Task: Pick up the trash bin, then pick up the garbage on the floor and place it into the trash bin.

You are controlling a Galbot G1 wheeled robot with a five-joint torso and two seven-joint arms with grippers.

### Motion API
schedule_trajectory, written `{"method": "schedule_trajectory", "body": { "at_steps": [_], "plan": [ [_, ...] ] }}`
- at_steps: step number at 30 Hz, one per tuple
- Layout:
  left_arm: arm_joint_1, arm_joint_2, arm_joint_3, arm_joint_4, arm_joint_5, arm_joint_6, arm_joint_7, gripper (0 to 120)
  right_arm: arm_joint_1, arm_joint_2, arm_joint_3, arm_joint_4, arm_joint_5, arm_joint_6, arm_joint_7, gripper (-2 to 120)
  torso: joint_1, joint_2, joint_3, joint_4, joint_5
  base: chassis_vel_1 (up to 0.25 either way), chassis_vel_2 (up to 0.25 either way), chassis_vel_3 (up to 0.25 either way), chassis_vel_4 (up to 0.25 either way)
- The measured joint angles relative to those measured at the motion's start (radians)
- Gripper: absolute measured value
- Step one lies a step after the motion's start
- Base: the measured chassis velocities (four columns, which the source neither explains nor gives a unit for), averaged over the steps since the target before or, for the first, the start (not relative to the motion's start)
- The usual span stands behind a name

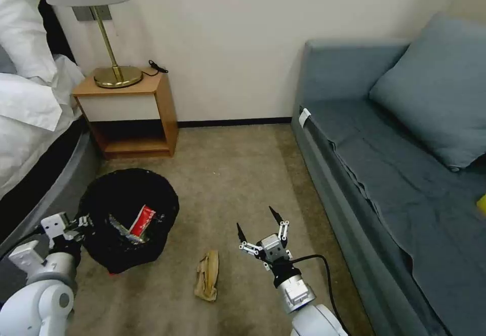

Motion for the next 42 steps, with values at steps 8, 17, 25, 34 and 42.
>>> {"method": "schedule_trajectory", "body": {
  "at_steps": [8, 17, 25, 34, 42],
  "plan": [
    [-0.035, -0.024, 0.065, -0.043, 0.053, 0.032, -0.002, 5, 0.042, -0.060, -0.050, -0.063, 0.090, -0.028, -0.002, 100, 0.000, 0.000, 0.000, 0.0000, 0.0002, -0.016, 0.029, 0.013, -0.016],
    [-0.032, -0.066, 0.085, -0.069, 0.108, 0.034, 0.007, 5, 0.205, -0.174, -0.259, -0.100, 0.350, -0.221, 0.029, 100, 0.000, 0.000, 0.000, -0.0001, 0.0001, 0.000, 0.000, 0.000, 0.000],
    [-0.022, -0.086, 0.067, -0.088, 0.119, 0.027, 0.022, 5, 0.555, -0.201, -0.645, -0.161, 0.806, -0.361, 0.185, 100, 0.000, 0.000, 0.000, 0.0004, 0.0001, 0.000, 0.000, 0.000, 0.000],
    [-0.011, -0.108, 0.056, -0.119, 0.118, 0.026, 0.037, 5, 0.845, -0.104, -0.886, -0.259, 1.273, -0.563, 0.282, 100, 0.000, 0.000, 0.000, 0.0003, -0.0003, 0.000, 0.000, 0.000, 0.000],
    [-0.003, -0.121, 0.060, -0.118, 0.118, 0.002, 0.052, 5, 0.874, 0.046, -0.915, -0.399, 1.492, -0.680, 0.359, 100, 0.000, 0.000, 0.000, 0.0002, -0.0004, 0.000, 0.000, 0.000, 0.000]
  ]
}}
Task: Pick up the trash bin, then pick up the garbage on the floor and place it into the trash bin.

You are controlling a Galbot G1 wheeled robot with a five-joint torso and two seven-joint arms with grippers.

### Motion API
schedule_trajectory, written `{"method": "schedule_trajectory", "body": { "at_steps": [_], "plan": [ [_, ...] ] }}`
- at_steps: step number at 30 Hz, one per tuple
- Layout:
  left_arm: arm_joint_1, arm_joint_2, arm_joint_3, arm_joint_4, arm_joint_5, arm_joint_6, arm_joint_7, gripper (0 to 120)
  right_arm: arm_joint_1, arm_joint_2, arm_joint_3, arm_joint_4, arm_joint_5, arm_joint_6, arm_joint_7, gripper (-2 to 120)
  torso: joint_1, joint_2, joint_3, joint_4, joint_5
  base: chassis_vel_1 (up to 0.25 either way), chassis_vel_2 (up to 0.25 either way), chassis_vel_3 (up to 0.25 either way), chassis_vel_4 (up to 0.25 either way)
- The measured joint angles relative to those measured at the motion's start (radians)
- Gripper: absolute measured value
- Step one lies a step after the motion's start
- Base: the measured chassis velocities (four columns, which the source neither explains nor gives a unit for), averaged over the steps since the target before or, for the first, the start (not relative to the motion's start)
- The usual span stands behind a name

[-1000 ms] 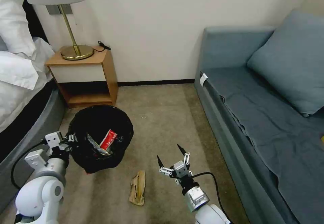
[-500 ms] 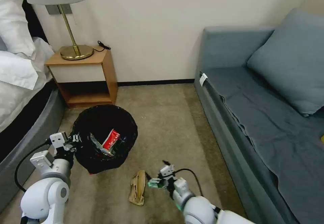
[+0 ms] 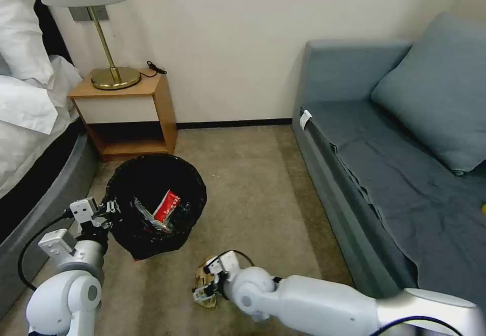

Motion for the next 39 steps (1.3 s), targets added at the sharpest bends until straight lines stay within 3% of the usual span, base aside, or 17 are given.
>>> {"method": "schedule_trajectory", "body": {
  "at_steps": [5, 23, 31, 39],
  "plan": [
    [0.015, 0.000, -0.007, 0.009, -0.002, -0.023, 0.017, 5, 0.000, 0.056, -0.004, -0.095, -0.030, -0.010, -0.015, 100, 0.000, 0.000, 0.000, 0.0000, 0.0001, 0.000, 0.000, 0.000, 0.000],
    [0.031, 0.011, -0.030, 0.027, -0.023, -0.049, 0.034, 5, -0.032, 0.124, 0.033, -0.357, -0.216, 0.037, -0.131, 100, 0.000, 0.000, 0.000, -0.0001, 0.0004, 0.000, 0.000, 0.000, 0.000],
    [0.035, 0.005, -0.024, 0.027, -0.019, -0.054, 0.035, 5, -0.036, 0.125, 0.038, -0.379, -0.224, 0.039, -0.140, 76, 0.000, 0.000, 0.000, 0.0000, 0.0007, 0.000, 0.000, 0.000, 0.000],
    [0.037, 0.003, -0.023, 0.031, -0.017, -0.054, 0.034, 5, -0.044, 0.107, 0.060, -0.348, -0.236, 0.065, -0.128, 42, 0.000, 0.000, 0.000, -0.0001, 0.0003, 0.000, 0.000, 0.000, 0.000]
  ]
}}
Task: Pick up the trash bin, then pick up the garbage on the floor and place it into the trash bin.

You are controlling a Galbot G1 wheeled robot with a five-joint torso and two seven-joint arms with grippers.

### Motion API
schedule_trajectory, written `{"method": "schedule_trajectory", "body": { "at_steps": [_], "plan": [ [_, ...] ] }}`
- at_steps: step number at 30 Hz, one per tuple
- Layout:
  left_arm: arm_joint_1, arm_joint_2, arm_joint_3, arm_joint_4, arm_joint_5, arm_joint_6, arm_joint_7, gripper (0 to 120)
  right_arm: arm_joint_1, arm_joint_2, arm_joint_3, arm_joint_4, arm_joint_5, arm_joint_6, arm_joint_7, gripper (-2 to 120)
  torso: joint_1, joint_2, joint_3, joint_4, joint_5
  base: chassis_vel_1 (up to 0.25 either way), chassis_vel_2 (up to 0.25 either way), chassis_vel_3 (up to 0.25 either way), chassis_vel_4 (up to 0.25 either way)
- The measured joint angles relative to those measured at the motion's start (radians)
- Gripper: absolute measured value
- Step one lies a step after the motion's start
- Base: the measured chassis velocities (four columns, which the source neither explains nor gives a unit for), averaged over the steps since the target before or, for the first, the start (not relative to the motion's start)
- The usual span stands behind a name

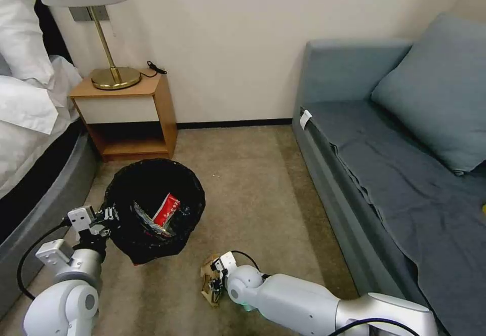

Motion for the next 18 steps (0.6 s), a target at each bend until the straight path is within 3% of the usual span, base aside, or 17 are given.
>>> {"method": "schedule_trajectory", "body": {
  "at_steps": [4, 12, 18],
  "plan": [
    [0.001, 0.001, -0.001, 0.000, 0.000, 0.000, -0.001, 5, 0.003, -0.009, 0.010, 0.022, 0.000, 0.007, 0.015, 33, 0.000, 0.000, 0.000, 0.0000, 0.0001, 0.000, 0.000, 0.000, 0.000],
    [0.015, 0.021, -0.002, -0.002, -0.004, 0.016, -0.007, 5, 0.014, -0.093, 0.118, 0.187, -0.002, 0.019, 0.113, 1, 0.000, 0.000, 0.000, 0.0000, 0.0001, 0.000, 0.000, 0.000, 0.000],
    [0.028, 0.048, -0.014, -0.001, -0.019, 0.021, -0.012, 5, -0.020, -0.205, 0.247, 0.300, -0.010, 0.024, 0.186, 0, 0.000, 0.000, 0.000, 0.0000, 0.0002, 0.000, 0.000, 0.000, 0.000]
  ]
}}
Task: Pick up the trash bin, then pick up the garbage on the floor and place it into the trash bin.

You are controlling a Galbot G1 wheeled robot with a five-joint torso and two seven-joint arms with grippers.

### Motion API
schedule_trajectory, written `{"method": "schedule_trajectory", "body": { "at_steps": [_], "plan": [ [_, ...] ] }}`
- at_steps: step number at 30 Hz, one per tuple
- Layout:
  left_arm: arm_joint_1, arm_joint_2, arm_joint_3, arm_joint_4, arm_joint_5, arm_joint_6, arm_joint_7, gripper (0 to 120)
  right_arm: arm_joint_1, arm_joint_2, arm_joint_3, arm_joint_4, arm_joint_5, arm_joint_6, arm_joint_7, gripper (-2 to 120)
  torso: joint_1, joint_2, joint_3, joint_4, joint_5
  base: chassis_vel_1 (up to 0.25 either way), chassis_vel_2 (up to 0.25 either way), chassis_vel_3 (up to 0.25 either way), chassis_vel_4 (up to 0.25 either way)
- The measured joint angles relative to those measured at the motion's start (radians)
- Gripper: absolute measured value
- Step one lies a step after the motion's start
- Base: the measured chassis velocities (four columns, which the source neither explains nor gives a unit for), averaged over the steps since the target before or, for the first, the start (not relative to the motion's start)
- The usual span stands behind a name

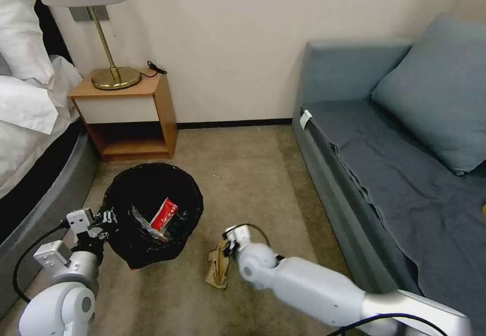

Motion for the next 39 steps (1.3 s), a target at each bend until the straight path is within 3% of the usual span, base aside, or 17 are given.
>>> {"method": "schedule_trajectory", "body": {
  "at_steps": [5, 8, 14, 16, 20, 27, 31, 39],
  "plan": [
    [0.005, 0.019, -0.018, 0.008, -0.010, 0.001, 0.000, 5, -0.055, -0.100, 0.065, 0.081, -0.036, 0.003, 0.001, 0, 0.000, 0.000, 0.000, -0.0002, -0.0002, 0.000, 0.000, 0.000, 0.000],
    [0.003, 0.021, -0.030, 0.012, -0.018, 0.001, -0.001, 5, -0.081, -0.122, 0.070, 0.108, -0.061, 0.004, -0.021, 0, 0.000, 0.000, 0.000, -0.0003, 0.0001, 0.000, 0.000, 0.000, 0.000],
    [0.007, 0.023, -0.101, 0.044, -0.010, -0.011, 0.014, 5, -0.107, -0.118, 0.027, 0.133, -0.099, 0.005, -0.049, 0, 0.000, 0.000, 0.000, 0.0000, -0.0002, 0.000, 0.000, 0.000, 0.000],
    [0.013, 0.030, -0.128, 0.057, -0.021, -0.020, 0.021, 5, -0.093, -0.095, -0.007, 0.121, -0.095, 0.001, -0.047, 10, 0.000, 0.000, 0.000, 0.0004, -0.0001, 0.000, 0.000, 0.000, 0.000],
    [0.016, 0.034, -0.138, 0.056, -0.053, -0.028, 0.026, 5, -0.066, -0.066, -0.053, 0.105, -0.055, -0.023, -0.046, 23, 0.000, 0.000, 0.000, 0.0004, -0.0001, 0.000, 0.000, 0.000, 0.000],
    [-0.005, 0.004, -0.098, 0.015, -0.050, -0.020, 0.027, 5, -0.011, -0.046, -0.138, 0.074, 0.030, -0.070, -0.049, 45, 0.000, 0.000, 0.000, 0.0001, -0.0002, 0.000, 0.000, 0.000, 0.000],
    [-0.030, -0.032, -0.032, -0.017, -0.019, -0.012, 0.023, 5, 0.025, -0.003, -0.189, 0.038, 0.102, -0.091, -0.052, 65, 0.000, 0.000, 0.000, -0.0001, -0.0002, 0.000, 0.000, 0.000, 0.000],
    [-0.054, -0.061, 0.038, -0.031, 0.013, -0.011, 0.021, 5, 0.069, 0.087, -0.254, -0.029, 0.165, -0.107, -0.063, 92, 0.000, 0.000, 0.000, 0.0000, -0.0002, 0.000, 0.000, 0.000, 0.000]
  ]
}}
